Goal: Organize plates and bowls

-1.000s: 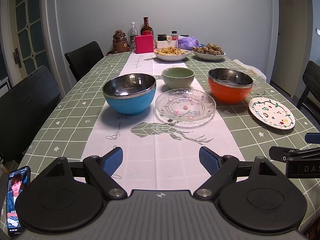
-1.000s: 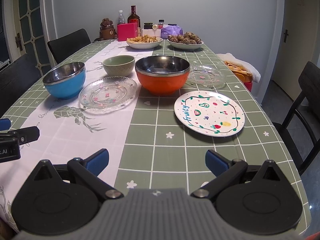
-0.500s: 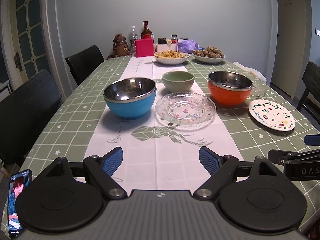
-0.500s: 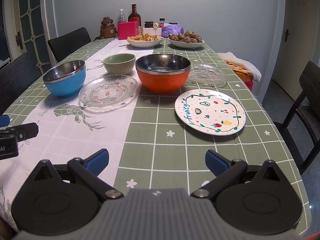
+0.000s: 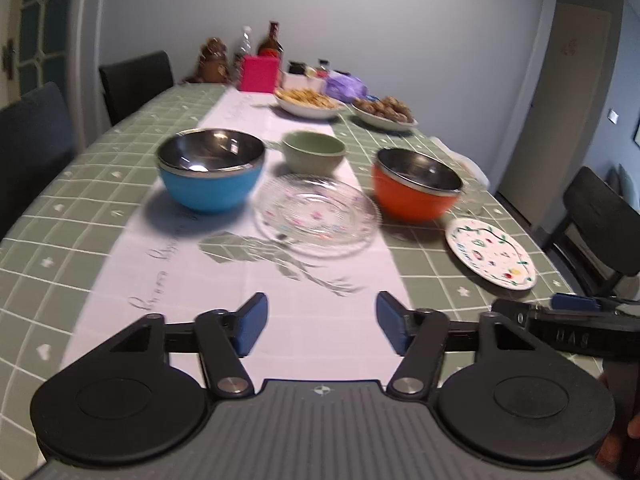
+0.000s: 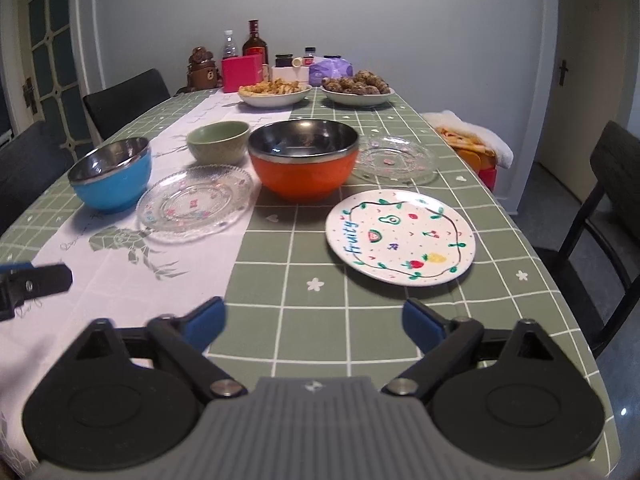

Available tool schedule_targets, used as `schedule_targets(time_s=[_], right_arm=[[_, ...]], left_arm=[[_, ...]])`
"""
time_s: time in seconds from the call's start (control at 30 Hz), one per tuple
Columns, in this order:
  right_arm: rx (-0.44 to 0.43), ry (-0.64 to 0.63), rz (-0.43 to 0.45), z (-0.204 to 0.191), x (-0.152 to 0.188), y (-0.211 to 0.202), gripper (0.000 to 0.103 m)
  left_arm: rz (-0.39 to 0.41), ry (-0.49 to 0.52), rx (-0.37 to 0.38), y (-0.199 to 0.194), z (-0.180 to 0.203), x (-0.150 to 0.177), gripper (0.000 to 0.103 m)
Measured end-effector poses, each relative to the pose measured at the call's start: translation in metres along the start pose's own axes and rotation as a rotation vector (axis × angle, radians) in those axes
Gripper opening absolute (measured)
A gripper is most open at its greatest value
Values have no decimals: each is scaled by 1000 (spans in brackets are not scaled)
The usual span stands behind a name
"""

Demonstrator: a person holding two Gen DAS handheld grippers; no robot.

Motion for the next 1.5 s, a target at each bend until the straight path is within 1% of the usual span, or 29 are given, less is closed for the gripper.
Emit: schedule_targets(time_s=[0.07,0.13,0.17,0.23,0.27,0.3,0.33,0.4,0.43,0.47,0.53,0.6,0.7,0.77,0.8,0.87,0.93,1.07,1.13,1.3,1.37,1.4,1.47,1.5], right_arm=[[-14,31,-19,7,-7,0,81],[-33,33,-42,9,-18,0,77],[-41,26,-47,10,-23,-1,77],[-64,-3,-53,8,-37,-3,75],[-80,-13,-57,7,-45,-4,71],[-97,-14,-62,5,-51,-3,70],[-123,-7,-70,3,-58,0,69],[-153,12,-84,-3,-67,9,65],[-178,23,-91,-7,-71,15,59],[-205,38,-99,-10,-75,22,55],[-239,91,-127,-14,-80,41,51],[-264,168,-164,-15,-83,65,46],[-255,260,-201,-13,-86,100,37],[-275,303,-217,-15,-87,117,28],[-293,325,-226,-17,-88,125,26],[-327,366,-234,-22,-89,137,25],[-342,385,-243,-28,-89,147,25],[-339,367,-255,-36,-88,162,25],[-338,384,-262,-35,-87,170,25],[-352,417,-268,-32,-88,188,23],[-351,423,-274,-32,-87,192,16],[-354,426,-278,-32,-87,194,14],[-361,422,-285,-33,-84,197,6],[-370,420,-283,-33,-83,198,5]], left_arm=[[2,35,-16,1,6,-6,61],[0,50,16,2,12,-13,55],[-8,48,32,4,14,-18,53],[-10,48,40,9,17,-28,49],[-15,53,34,13,16,-33,47],[-25,56,30,18,15,-38,41],[-38,51,27,25,12,-42,35],[-69,20,27,39,2,-49,32],[-79,-4,31,45,-5,-53,32],[-86,-24,27,52,-13,-57,31],[-88,-53,9,63,-27,-62,26],[-81,-92,14,72,-41,-65,26],[-48,-216,20,87,-63,-65,27],[-14,-300,33,93,-74,-63,27],[-18,-331,45,99,-77,-61,27],[-24,-375,54,108,-82,-57,27],[-29,-394,53,118,-85,-55,27],[-33,-442,49,132,-94,-51,27],[-28,-447,56,136,-94,-50,27],[-30,-447,45,147,-96,-50,27],[-41,-453,51,152,-95,-48,27],[-46,-451,51,154,-95,-47,27],[-39,-433,53,155,-93,-47,26],[-43,-424,54,157,-91,-48,19]])
Point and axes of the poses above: each gripper's, at about its wrist camera, not at the fingertips, and y roughly the way its jaws point, z to its right, x to its underside, the point moved 7 cm from there along y, roughly the way its jaws point, and after that the axes turned 5 degrees about y, right-handed, at the moved point
